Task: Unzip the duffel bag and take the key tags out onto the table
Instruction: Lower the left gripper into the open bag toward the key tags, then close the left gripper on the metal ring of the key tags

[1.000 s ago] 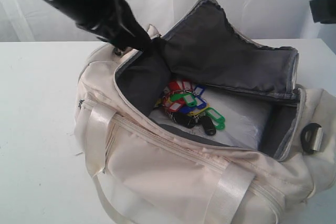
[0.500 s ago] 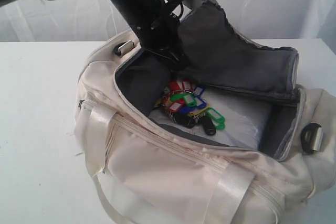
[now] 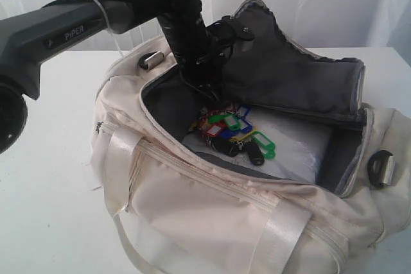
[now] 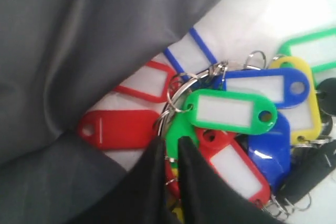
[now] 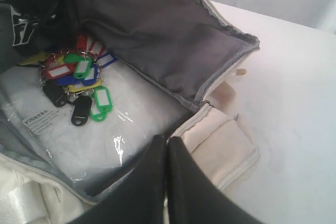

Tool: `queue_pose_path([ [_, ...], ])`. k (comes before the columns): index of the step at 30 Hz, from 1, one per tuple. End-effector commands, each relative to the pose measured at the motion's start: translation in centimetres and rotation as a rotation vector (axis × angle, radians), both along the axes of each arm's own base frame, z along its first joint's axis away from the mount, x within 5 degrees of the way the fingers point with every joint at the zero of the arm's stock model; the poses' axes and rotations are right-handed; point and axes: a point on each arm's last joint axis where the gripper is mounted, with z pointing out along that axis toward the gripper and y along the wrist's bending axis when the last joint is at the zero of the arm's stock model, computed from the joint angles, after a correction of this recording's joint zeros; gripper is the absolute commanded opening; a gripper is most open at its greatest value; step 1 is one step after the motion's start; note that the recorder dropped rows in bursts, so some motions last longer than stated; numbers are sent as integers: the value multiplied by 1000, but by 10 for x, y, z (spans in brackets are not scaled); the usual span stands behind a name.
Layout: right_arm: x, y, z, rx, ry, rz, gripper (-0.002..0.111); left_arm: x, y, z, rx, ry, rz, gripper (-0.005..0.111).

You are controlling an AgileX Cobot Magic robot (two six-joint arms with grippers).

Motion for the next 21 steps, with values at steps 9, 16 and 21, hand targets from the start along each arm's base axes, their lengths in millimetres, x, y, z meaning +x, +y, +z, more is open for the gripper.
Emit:
queue_pose_path([
  [9,0,-2,2,-1,-29,-14,0,-4,-10,-10,-32,45,-83,64],
  [16,0,-2,1,-2,-25,-13,0,5,-4,-23,83,-17,-16,64],
  [21,0,-2,1,-2,-25,-13,0,-4,-8,-21,57,52,-47,59],
])
